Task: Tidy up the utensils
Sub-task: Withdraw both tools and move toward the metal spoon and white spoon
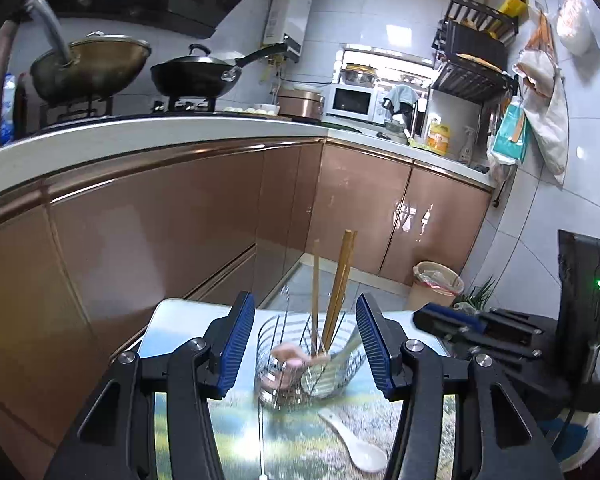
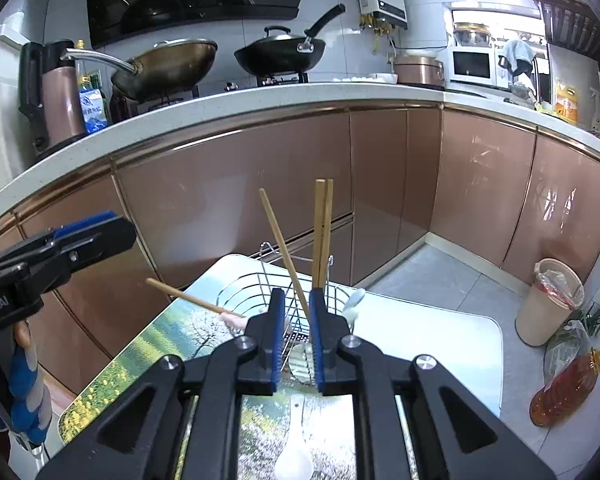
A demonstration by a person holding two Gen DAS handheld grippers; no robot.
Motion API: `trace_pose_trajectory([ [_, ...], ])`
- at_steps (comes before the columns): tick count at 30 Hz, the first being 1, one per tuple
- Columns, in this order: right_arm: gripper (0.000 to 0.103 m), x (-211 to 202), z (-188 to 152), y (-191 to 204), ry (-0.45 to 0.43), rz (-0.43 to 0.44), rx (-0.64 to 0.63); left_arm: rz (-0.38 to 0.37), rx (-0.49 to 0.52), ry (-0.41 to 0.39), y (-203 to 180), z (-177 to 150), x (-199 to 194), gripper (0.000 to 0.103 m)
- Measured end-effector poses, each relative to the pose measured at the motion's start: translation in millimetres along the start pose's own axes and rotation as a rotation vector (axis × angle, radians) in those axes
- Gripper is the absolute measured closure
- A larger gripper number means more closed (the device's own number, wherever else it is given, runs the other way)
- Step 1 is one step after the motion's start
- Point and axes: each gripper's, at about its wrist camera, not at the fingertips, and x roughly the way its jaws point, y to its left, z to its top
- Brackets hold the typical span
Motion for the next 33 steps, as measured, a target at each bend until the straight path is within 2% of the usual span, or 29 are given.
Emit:
trace_pose_trajectory([
  [13,0.091,-66,-36,6,0.005,0.008,0.024,0.068,-0.047,0.068,7,-48,-53,0.051],
  [17,0.091,-83,-51,11,0.016,0.004,0.028,0.1,-0.054,0.076,4,-65,-66,0.047],
  [30,0.09,-131,-100,25,0.005,-0.052,0.069,0.184,0.012,0.013,-22,-97,-113,0.038],
  [33,0.082,-140,-107,26,0.0,-0.057,0.077,0.198,0.029,-0.002,-29,-103,-123,0.036],
])
